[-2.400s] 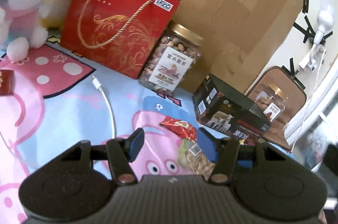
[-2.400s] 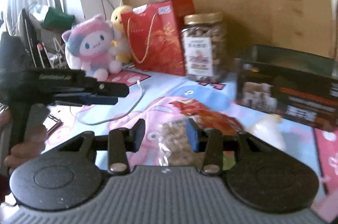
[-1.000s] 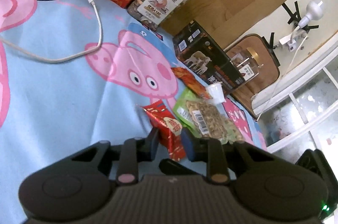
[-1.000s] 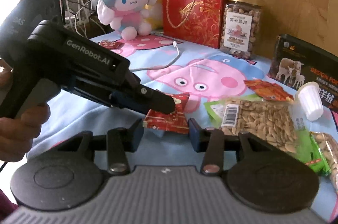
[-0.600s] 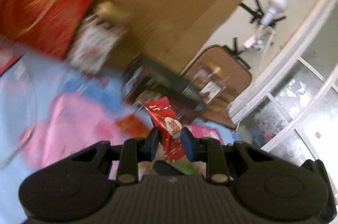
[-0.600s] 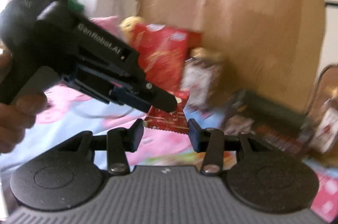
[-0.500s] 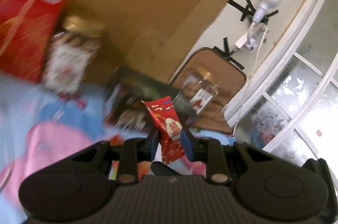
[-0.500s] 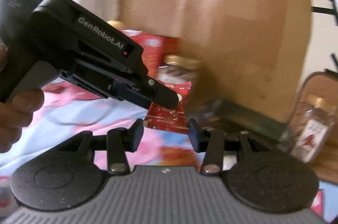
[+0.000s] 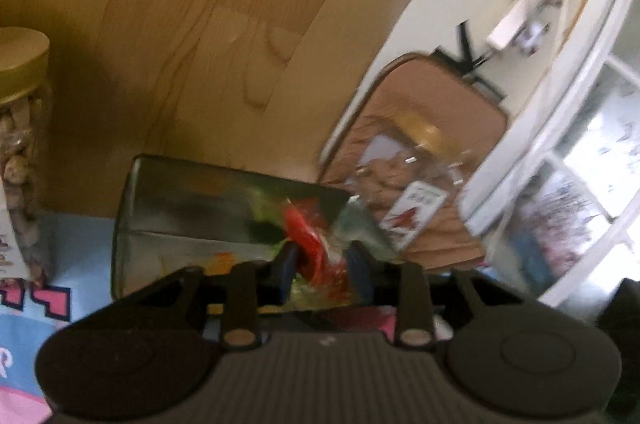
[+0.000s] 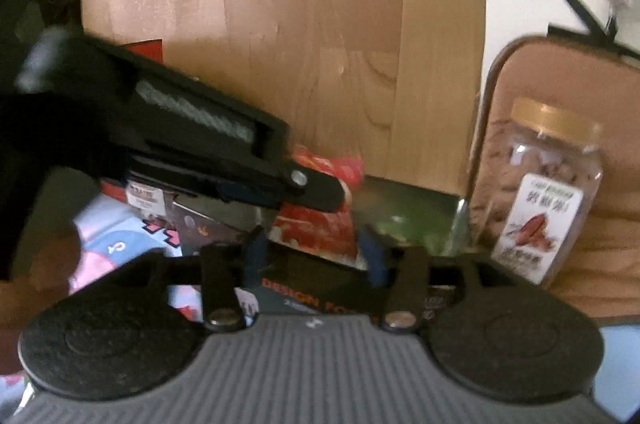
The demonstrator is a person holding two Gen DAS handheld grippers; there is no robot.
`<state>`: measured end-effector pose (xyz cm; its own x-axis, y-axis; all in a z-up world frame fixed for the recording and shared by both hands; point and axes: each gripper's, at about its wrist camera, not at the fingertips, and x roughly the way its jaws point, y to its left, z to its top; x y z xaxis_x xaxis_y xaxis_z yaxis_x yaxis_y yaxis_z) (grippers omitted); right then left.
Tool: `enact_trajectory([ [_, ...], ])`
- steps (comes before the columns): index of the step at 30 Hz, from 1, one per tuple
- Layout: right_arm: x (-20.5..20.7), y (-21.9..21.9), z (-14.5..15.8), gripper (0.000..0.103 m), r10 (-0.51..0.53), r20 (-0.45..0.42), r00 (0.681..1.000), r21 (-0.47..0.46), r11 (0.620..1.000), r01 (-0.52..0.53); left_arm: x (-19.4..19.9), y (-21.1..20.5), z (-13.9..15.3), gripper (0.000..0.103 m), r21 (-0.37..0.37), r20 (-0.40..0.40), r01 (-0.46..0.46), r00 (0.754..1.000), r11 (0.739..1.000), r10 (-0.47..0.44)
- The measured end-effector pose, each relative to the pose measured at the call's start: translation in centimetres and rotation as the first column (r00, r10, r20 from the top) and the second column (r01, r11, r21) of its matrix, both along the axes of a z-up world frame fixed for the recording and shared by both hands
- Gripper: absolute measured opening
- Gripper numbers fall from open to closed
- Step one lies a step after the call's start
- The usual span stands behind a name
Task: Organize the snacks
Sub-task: 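Carry the red packet with the left gripper and release it into the tin, then grasp the white plastic cup with the right gripper and lift it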
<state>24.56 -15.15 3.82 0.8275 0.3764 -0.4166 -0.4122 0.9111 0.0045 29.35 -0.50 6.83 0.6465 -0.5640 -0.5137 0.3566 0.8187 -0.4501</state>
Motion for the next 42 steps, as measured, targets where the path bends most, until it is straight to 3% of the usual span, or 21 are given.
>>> enact_trajectory([
  [2,-0.2,-0.4,-0.1,0.07,-0.018,0.003,1.0,0.027,0.999,0.018,-0.5,0.2,-0.4,0.039,0.017,0.006,-0.019,1.0,1.0,0.019],
  [5,-1.8,-2.0,0.0,0.069,-0.03,0.008,1.0,0.101,0.994,0.029,-2.7,1.8,0.0,0.042,-0.025,0.045,-0.02,0.999,0.999,0.022],
  [9,-4.7,-3.1,-1.1,0.065,0.033,-0.053,0.998,0.177,0.984,-0.023,-7.5,4.7,0.0,0.045,-0.062,0.096,-0.038,0.994,0.997,0.044],
  [15,-4.3,-0.5,-4.5,0.045,0.102,-0.24,0.965,0.112,0.991,-0.077,-12.1,7.2,-3.0,0.045,-0.1,-0.028,-0.065,0.998,0.993,0.062],
  [16,-4.0,-0.3,-4.8,0.036,0.092,-0.249,0.964,0.1,0.993,-0.069,-12.7,7.3,-3.3,0.045,-0.105,-0.042,-0.067,0.997,0.992,0.063],
  [19,-4.5,0.0,-4.9,0.035,0.082,-0.249,0.965,0.11,0.992,-0.056,-14.6,7.8,-3.6,0.045,-0.121,-0.06,-0.071,0.996,0.99,0.064],
  [22,-6.9,-0.1,-3.7,0.035,0.09,-0.195,0.977,0.117,0.991,-0.068,-16.6,8.4,-3.6,0.045,-0.133,-0.058,-0.053,0.997,0.99,0.045],
  [26,-12.0,0.5,-2.5,0.035,0.148,-0.107,0.983,0.117,0.984,-0.136,-19.4,8.7,-3.6,0.057,-0.139,-0.047,-0.038,0.998,0.99,0.032],
  [30,-17.4,1.6,-3.3,0.035,0.233,-0.065,0.97,0.042,0.972,-0.231,-22.2,8.7,-3.9,0.057,-0.123,-0.048,-0.025,0.999,0.992,0.019],
  [35,-21.7,2.1,-4.8,0.035,0.307,-0.098,0.947,-0.005,0.951,-0.309,-25.4,8.4,-4.7,0.057,-0.094,-0.054,-0.011,0.999,0.996,0.006],
  [42,-23.6,2.4,-5.3,0.043,0.35,-0.114,0.93,0.001,0.936,-0.353,-27.9,7.8,-6.3,0.056,-0.046,-0.091,-0.017,0.996,0.999,0.013],
])
